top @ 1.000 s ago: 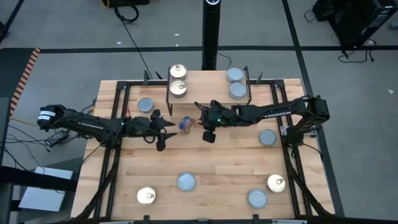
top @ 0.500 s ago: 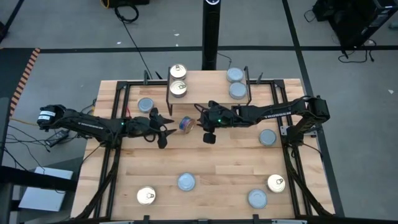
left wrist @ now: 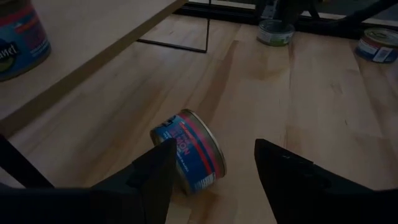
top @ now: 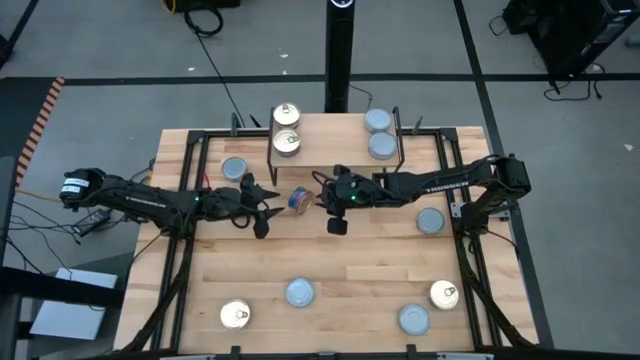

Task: Stack canned seafood by type on shelf
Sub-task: Stack the blue pink tuna can on the top blue tuna can on the shelf

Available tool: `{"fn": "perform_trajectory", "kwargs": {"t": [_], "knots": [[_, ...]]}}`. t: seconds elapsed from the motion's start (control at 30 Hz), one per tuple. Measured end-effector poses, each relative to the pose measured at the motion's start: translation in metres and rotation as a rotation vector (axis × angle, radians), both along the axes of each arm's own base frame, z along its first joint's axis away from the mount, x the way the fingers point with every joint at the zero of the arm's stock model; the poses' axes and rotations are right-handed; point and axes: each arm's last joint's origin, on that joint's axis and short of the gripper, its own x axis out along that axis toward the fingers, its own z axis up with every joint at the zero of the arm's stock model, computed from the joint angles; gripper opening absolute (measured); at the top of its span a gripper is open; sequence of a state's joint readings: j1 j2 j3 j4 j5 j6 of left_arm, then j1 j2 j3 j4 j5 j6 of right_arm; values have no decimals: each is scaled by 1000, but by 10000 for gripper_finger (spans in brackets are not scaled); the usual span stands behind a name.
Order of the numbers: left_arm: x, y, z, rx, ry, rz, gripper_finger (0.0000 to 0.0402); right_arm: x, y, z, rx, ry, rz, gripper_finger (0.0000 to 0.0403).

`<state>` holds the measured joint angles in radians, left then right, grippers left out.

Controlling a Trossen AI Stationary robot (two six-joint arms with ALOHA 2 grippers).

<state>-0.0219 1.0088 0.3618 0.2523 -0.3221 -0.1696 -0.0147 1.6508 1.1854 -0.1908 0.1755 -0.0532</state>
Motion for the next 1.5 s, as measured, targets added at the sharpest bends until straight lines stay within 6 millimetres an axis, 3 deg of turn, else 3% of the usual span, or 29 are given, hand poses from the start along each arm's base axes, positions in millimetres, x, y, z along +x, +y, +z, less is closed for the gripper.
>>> {"fn": "perform_trajectory", "kwargs": {"t": [0.7,1.2,1.5], "knots": [[-2,-1,-4,43,65,-50,223,5,1,7,5,-86,-2,101],[-2,-2,-7,91,110,-124,223,8,3,13,33,-142,-3,64],[-1,-4,-3,69,122,-171,223,9,6,16,55,-152,-6,72]]}}
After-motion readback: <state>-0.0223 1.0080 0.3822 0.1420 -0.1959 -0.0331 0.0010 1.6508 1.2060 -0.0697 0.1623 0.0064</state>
